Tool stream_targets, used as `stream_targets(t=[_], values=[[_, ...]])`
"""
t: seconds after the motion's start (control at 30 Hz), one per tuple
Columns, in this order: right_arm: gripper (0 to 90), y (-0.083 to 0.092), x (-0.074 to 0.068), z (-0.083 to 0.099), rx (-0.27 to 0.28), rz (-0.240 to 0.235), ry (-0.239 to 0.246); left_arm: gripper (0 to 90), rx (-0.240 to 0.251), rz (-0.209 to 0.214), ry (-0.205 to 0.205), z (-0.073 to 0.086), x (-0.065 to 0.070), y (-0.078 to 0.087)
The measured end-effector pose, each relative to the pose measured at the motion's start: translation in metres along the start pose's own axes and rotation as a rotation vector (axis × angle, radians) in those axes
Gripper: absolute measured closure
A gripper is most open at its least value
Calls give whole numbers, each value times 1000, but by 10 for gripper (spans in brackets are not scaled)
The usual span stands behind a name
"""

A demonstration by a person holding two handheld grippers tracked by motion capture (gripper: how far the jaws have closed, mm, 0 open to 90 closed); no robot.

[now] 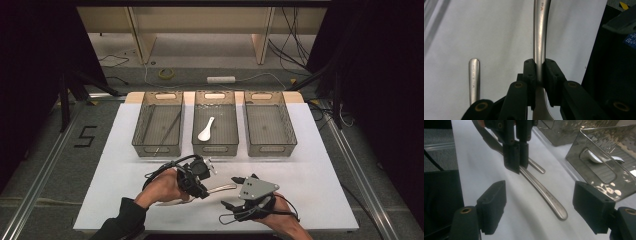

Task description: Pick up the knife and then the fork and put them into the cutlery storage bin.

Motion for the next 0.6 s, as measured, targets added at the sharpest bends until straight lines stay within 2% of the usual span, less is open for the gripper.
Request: stream_targets(t=[0.3, 0.6], values=[[340, -13, -11, -3, -36, 22, 115, 795, -15, 25, -16, -7, 6, -1], [419, -18, -12, 0, -59, 40, 181, 795, -28, 44, -27, -13, 10, -2]])
Point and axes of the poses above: each handheld gripper's, and its own axes: y roughly backward along the jaws, z roughly out of its underside, x roughly to its right, the point moved 2 cm from there along -y, roughly forward along the jaws, and after that the axes turned 6 degrees about z, right-handed, at the moved point
